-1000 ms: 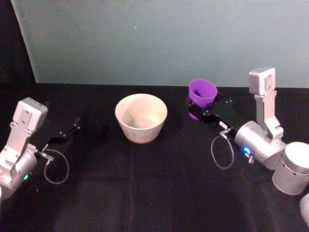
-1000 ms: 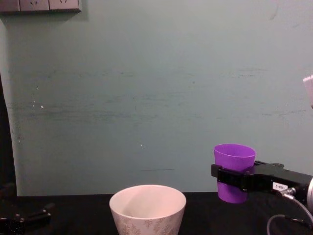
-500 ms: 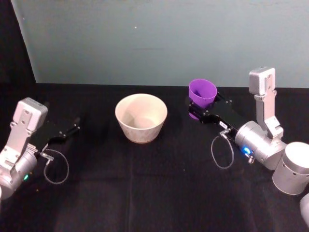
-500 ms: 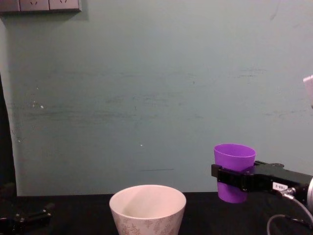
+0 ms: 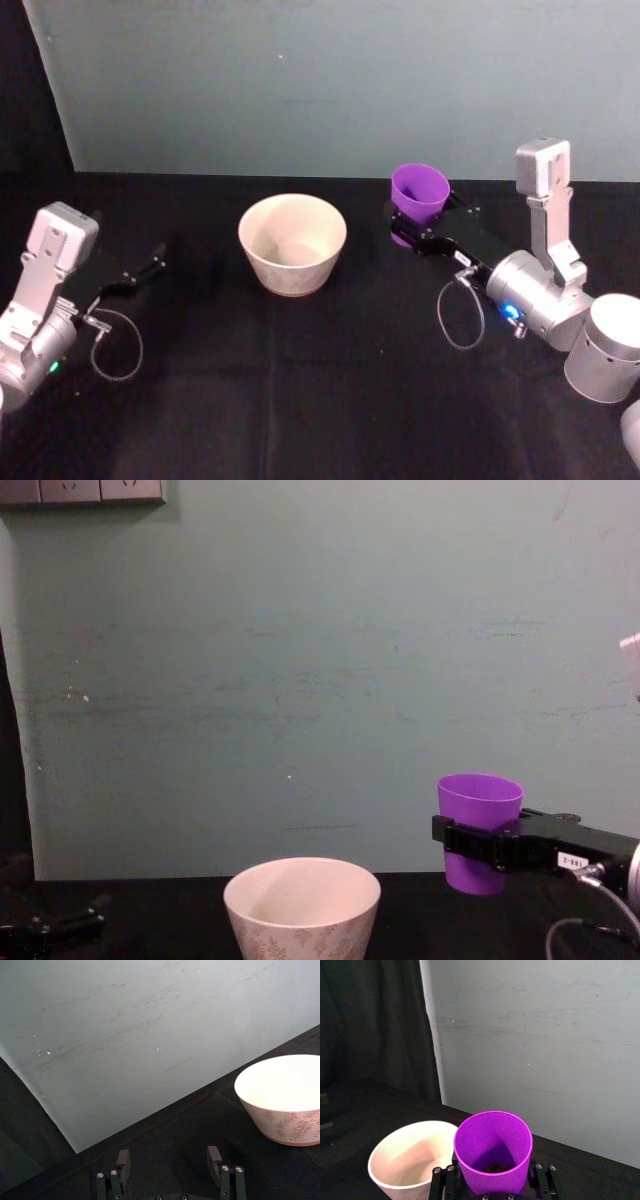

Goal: Pick up the cup and pour the mung beans from the cup into the bowl.

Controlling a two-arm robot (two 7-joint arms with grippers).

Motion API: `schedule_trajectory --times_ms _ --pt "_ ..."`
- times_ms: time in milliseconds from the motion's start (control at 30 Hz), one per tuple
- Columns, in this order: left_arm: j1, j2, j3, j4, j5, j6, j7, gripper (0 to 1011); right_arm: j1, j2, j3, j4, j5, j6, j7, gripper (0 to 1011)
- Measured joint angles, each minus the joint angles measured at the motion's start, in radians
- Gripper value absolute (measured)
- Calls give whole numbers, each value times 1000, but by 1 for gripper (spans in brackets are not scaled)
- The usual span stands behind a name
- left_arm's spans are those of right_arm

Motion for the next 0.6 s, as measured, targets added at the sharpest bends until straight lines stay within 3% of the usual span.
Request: schedule_trajectory --times_ms 600 --pt "0 0 0 0 0 0 0 1011 0 0 0 0 0 0 0 724"
